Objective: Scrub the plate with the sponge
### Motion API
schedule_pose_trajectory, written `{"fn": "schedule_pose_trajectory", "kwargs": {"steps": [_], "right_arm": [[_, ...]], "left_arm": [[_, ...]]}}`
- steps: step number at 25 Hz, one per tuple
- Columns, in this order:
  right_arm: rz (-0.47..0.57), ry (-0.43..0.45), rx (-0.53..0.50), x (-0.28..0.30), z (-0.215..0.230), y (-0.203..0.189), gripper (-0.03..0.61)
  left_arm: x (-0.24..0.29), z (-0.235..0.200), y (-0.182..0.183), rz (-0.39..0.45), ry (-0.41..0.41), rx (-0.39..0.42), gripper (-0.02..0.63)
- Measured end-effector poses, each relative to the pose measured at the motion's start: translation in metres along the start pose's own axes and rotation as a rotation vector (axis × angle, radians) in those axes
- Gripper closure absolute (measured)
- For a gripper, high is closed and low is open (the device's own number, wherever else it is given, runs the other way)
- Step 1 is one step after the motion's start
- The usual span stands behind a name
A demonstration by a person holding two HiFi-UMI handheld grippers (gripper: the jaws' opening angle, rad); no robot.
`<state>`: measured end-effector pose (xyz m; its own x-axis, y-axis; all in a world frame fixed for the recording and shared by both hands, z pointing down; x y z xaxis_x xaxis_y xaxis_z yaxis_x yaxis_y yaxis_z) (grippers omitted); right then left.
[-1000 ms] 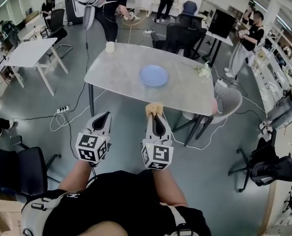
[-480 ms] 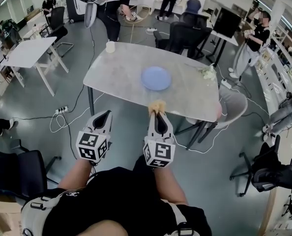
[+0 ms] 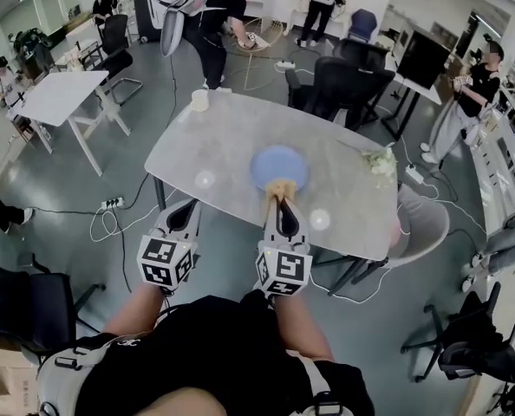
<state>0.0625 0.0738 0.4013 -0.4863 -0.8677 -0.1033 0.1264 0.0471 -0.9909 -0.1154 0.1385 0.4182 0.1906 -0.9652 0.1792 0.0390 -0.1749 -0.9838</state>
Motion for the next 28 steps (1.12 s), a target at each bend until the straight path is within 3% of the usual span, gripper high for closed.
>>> {"fn": "schedule_pose_trajectory", "kwargs": {"steps": [7, 18, 28], "right_arm": [[-0.018, 0.021, 0.007, 0.064, 0.051, 0.006, 0.546], [-0.06, 0.004, 0.043, 0.142, 0.149, -0.014, 0.546], [-0.08, -0.006, 0.085, 0.183, 0.185, -0.024, 0.546]], "left_arm": [[0.083, 0.001, 0.027, -0.014, 0.008, -0.002, 0.615], [0.21, 0.028, 0.032, -0.064, -0.035, -0.009, 0.615], [0.263, 0.024, 0.035, -0.099, -0.041, -0.004, 0.615]]}}
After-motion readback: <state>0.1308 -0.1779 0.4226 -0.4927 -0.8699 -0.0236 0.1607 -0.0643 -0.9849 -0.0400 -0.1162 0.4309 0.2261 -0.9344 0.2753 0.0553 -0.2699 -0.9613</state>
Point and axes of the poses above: the fingertips, and each gripper's own axes: x forward along the fingers, z to its right, y out of its top, the point moved 1 cm from there along -x, backward along the fingers, and after that the axes turned 2 degrees about -y, right-handed, at the moved point
